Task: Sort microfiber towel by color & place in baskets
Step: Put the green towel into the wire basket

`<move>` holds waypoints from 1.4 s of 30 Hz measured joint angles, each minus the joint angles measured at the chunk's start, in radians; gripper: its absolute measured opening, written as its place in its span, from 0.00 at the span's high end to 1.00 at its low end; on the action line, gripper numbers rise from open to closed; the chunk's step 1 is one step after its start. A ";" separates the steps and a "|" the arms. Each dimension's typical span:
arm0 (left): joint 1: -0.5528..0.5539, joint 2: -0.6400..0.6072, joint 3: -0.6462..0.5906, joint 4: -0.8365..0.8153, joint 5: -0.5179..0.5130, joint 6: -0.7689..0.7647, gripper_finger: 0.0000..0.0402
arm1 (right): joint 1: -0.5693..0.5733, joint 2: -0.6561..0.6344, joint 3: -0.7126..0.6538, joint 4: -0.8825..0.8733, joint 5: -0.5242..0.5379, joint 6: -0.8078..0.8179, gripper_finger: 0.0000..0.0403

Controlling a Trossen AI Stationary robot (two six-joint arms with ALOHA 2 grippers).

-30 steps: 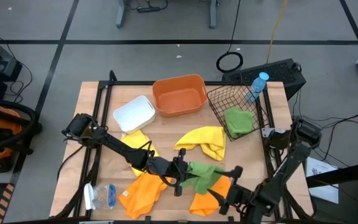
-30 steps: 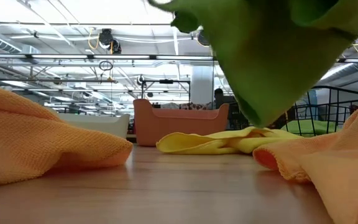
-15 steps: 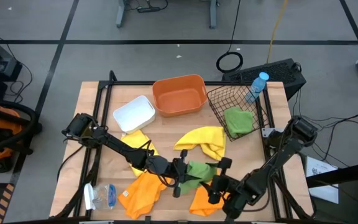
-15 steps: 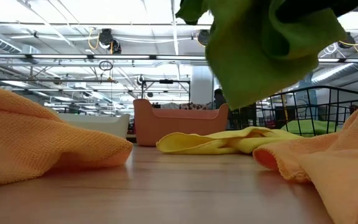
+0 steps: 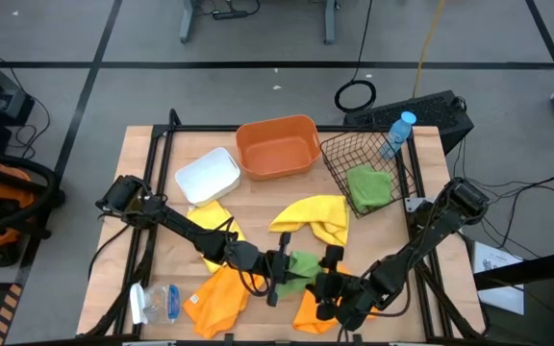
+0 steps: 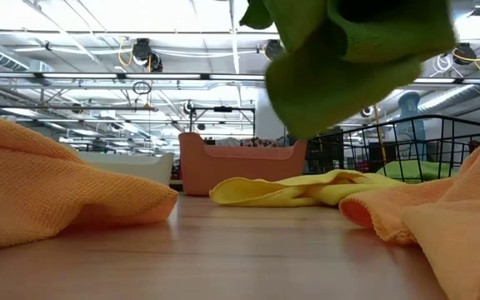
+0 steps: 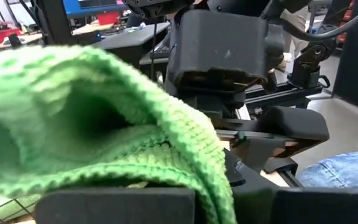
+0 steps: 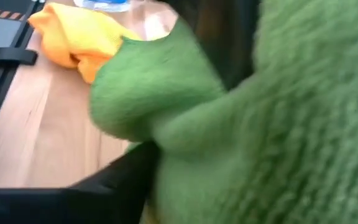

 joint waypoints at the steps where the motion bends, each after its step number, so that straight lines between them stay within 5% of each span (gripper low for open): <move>1: 0.000 0.000 0.000 0.002 0.000 0.000 0.98 | 0.000 0.000 0.000 -0.001 -0.010 0.000 0.54; 6: -0.009 0.000 0.000 -0.031 0.000 -0.008 0.95 | 0.009 0.000 0.000 -0.007 -0.016 -0.011 0.90; 8: -0.014 0.000 0.000 -0.069 -0.004 -0.021 0.91 | 0.019 0.000 0.000 -0.013 -0.016 -0.019 0.97; 23: -0.018 -0.074 0.001 -0.458 -0.136 -0.191 0.35 | 0.100 -0.140 0.000 -0.326 -0.095 0.197 0.98; 32: -0.012 -0.135 0.000 -0.622 -0.220 -0.208 0.33 | 0.073 -0.356 0.000 -0.601 -0.081 0.298 0.98; 42: -0.022 -0.146 0.000 -0.652 -0.243 -0.246 0.33 | -0.107 -0.617 0.000 -1.143 -0.091 0.525 0.98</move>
